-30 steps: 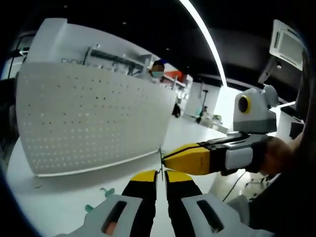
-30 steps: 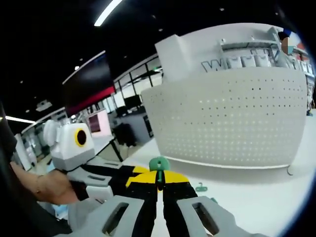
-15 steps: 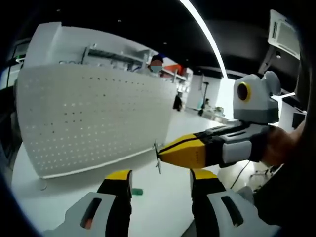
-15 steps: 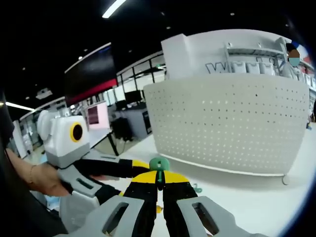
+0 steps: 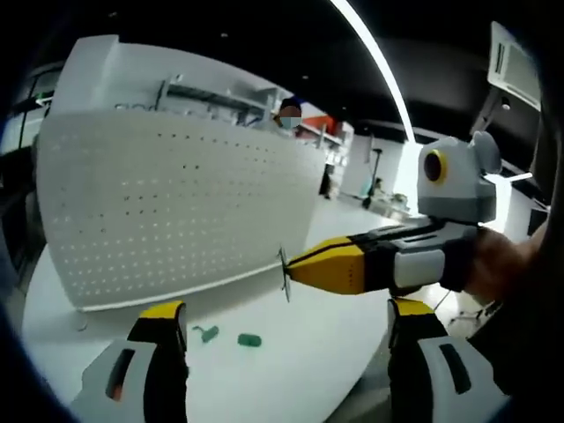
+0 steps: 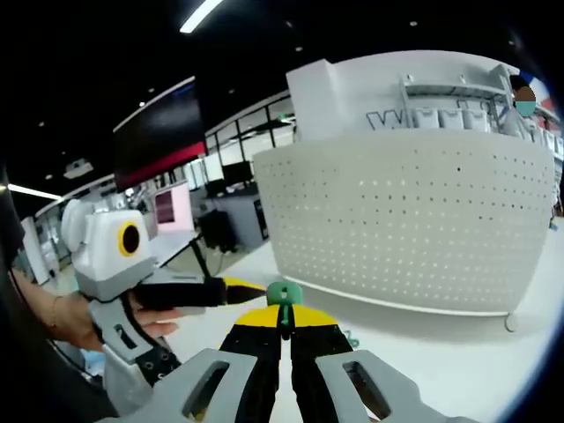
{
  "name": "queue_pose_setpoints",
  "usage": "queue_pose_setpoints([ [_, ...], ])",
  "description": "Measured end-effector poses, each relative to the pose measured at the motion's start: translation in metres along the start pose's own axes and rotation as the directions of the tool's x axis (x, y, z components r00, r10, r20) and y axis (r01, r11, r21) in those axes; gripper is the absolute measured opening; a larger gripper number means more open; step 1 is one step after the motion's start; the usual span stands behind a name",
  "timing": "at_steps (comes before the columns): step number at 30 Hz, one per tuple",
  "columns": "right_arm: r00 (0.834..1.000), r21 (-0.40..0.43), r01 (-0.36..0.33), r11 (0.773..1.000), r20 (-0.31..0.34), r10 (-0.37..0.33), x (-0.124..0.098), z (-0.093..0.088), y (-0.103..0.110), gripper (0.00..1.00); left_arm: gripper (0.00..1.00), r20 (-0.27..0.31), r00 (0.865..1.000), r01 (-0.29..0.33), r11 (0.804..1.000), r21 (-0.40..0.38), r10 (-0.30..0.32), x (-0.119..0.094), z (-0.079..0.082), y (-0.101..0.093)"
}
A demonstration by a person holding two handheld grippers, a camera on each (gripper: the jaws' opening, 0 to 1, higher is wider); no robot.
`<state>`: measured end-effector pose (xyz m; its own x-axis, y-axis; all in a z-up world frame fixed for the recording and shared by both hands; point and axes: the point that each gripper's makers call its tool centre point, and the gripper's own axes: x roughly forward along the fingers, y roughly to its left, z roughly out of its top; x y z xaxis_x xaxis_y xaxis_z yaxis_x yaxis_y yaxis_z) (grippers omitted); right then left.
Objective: Insert the hook assembly into the mounting plate slot until the hook locks in place.
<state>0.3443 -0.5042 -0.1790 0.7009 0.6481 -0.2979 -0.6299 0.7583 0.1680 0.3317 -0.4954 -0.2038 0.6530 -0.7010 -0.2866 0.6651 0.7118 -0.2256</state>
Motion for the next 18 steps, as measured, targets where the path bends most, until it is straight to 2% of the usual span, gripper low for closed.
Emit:
queue_pose_setpoints([
  [7,1.0,-0.006,0.002,1.0,0.0,-0.002,0.002,-0.002,-0.001,0.0,1.0,-0.001,1.0,0.0,1.0,0.005,0.0,-0.01,-0.002,0.002],
  [14,0.999,-0.038,0.03,0.999,0.027,-0.029,0.01,0.007,-0.006,0.0,1.0,0.012,0.999,-0.049,0.999,-0.007,0.049,-0.019,0.0,0.012],
  [16,0.999,-0.044,0.042,0.998,0.035,-0.041,0.014,0.009,-0.011,0.0,1.0,0.04,0.999,-0.028,0.997,-0.068,0.03,-0.02,0.007,0.009],
  [18,0.998,-0.021,0.039,0.999,0.04,-0.038,0.018,0.011,-0.012,0.0,1.0,0.066,0.997,-0.036,0.998,-0.06,0.04,-0.023,0.015,0.01],
])
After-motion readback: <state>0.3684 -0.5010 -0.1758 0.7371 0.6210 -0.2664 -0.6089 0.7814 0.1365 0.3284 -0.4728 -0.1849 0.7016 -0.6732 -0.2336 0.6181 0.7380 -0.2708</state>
